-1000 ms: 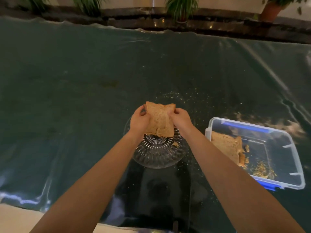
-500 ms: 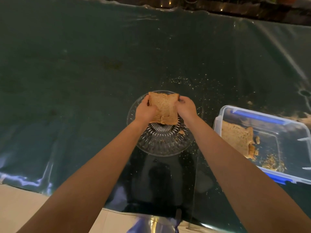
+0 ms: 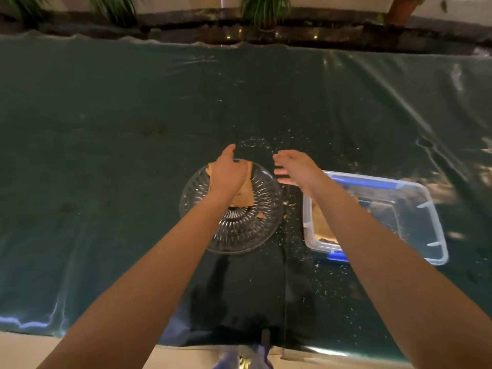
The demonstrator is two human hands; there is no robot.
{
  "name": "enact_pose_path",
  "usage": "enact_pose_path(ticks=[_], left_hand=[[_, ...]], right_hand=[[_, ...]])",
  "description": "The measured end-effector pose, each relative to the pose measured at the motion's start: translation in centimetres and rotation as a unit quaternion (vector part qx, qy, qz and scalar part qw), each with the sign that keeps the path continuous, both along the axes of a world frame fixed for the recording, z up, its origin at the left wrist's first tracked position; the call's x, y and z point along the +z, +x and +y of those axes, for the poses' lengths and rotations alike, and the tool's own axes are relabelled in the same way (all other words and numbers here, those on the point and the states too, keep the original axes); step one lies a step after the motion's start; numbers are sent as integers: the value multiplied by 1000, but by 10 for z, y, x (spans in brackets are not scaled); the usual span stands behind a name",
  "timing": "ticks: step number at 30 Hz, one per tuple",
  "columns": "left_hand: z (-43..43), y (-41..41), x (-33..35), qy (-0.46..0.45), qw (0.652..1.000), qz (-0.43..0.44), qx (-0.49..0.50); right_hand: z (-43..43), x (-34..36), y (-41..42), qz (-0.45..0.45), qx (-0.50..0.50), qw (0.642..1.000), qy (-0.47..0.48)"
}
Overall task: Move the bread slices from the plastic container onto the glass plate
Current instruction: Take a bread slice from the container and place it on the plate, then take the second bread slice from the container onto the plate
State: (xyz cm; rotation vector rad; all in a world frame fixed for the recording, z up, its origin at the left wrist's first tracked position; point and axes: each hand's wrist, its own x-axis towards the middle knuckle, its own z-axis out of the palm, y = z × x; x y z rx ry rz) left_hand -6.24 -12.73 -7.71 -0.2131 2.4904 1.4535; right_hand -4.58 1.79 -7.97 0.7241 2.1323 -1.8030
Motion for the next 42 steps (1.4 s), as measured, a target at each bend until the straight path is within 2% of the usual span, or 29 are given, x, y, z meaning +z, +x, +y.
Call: enact_pose_path(ticks=[5,11,19,22,28,35,42], left_hand=[[44,16,18,34,998,-12,-52],[100,39,34,8,993,-9,-119],[152,73,24,-23,976,-63,-205],[157,83,8,-8,977,-88,-192],[167,92,-16,4,981,-156,-113],[176,97,-42,-43,974,-210,-73],[181,92,-53,8,974,-221,-47]], right_hand=[[50,21,24,15,-25,999,14],[109,34,67,17,-103,994,41],[161,22,128,-29,-183,982,25],[167,6,139,-56,-198,979,7],[162,-20,135,-117,-156,979,55],[146,-38,117,-91,-70,983,140],[140,-56,106,-102,-64,975,188]])
